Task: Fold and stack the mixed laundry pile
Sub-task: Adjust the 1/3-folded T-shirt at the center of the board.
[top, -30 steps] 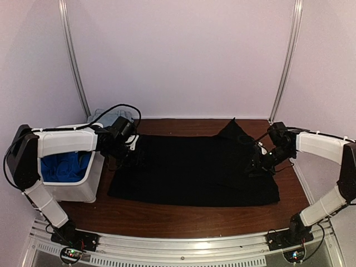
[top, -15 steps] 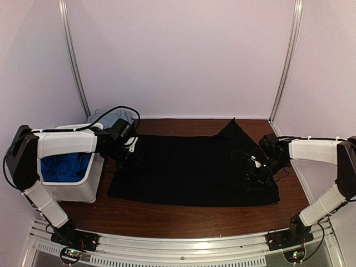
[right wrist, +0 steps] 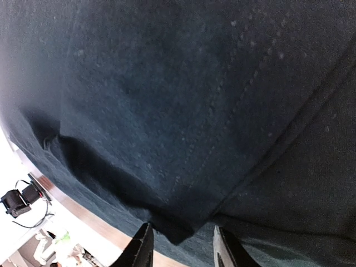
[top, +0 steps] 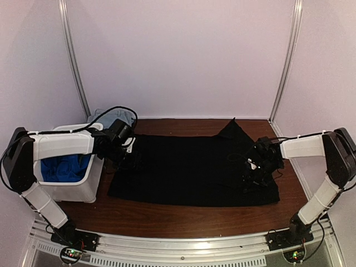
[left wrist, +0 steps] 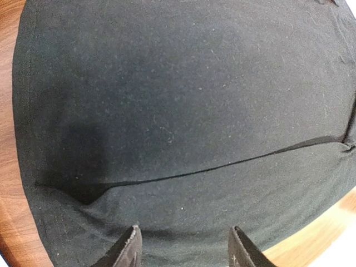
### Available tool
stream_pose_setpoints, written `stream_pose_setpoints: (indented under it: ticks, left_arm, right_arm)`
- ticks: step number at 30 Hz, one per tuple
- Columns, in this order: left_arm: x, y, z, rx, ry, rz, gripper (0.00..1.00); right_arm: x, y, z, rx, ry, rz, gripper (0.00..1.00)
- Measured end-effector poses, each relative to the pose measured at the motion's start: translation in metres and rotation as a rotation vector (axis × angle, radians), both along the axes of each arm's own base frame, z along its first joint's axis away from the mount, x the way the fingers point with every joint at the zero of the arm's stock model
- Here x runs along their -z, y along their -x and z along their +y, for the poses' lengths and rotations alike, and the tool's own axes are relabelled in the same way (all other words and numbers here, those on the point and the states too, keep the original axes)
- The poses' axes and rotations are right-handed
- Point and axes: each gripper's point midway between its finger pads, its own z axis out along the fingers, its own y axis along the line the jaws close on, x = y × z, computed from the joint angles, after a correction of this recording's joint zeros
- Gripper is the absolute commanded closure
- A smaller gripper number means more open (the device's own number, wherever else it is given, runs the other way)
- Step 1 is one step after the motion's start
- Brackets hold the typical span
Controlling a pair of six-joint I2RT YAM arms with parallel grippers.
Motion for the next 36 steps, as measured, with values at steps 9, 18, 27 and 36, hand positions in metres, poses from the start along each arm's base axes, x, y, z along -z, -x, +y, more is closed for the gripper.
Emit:
stream_pose_setpoints:
  ticks: [9, 18, 27, 36]
  left_arm:
    - [0.002, 0.004, 0.004, -0.009, -0.011, 0.010, 0.46]
    - [0.002, 0.003, 0.006, -0.014, -0.019, 0.006, 0.46]
    - [0.003, 0.003, 0.007, -0.026, -0.024, 0.005, 0.45]
    - [0.003, 0.001, 0.010, -0.045, -0.034, 0.003, 0.45]
  right_arm:
    - [-0.002, -0.011, 0.004, 0.019, -0.005, -0.007, 0.70]
    - [-0.004, -0.019, 0.006, 0.035, -0.008, -0.016, 1.00]
    - [-0.039, -0.058, 0.018, 0.041, -0.050, -0.131, 1.00]
    - [-0.061, -0.130, 0.042, 0.037, -0.101, -0.246, 1.00]
